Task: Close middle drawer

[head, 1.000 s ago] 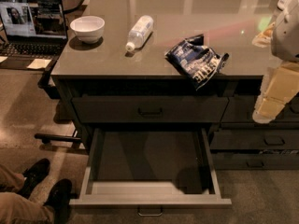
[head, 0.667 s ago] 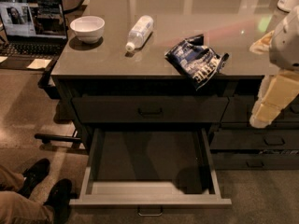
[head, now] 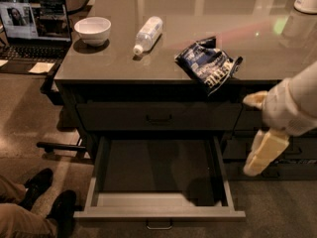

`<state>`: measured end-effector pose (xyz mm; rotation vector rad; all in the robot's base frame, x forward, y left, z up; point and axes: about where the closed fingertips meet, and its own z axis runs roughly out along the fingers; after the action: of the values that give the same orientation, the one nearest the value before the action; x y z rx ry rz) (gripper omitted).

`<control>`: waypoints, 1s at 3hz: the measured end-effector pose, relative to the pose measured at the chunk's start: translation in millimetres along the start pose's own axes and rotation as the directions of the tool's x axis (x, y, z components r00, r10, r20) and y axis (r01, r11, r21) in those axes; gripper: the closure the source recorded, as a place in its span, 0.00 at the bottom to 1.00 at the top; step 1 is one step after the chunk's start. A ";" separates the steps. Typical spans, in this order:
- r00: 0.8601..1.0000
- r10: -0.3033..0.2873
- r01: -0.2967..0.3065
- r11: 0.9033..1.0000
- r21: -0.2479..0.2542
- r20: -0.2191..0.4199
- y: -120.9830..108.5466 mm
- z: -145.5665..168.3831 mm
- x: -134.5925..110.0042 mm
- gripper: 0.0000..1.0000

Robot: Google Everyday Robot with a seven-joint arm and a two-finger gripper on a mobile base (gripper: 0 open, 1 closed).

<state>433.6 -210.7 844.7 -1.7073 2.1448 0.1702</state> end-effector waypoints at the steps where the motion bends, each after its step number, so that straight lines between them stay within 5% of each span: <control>1: 0.998 0.001 0.004 0.998 -0.067 0.068 17.6 84.0 25.0 0.00; 3: 0.975 0.002 0.028 0.991 -0.129 0.224 52.5 195.7 58.4 0.00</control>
Offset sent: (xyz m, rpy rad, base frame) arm -0.0140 0.0228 -0.2487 0.2560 0.0685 0.0938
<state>417.1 -185.7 635.9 -1.6835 1.9945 0.4872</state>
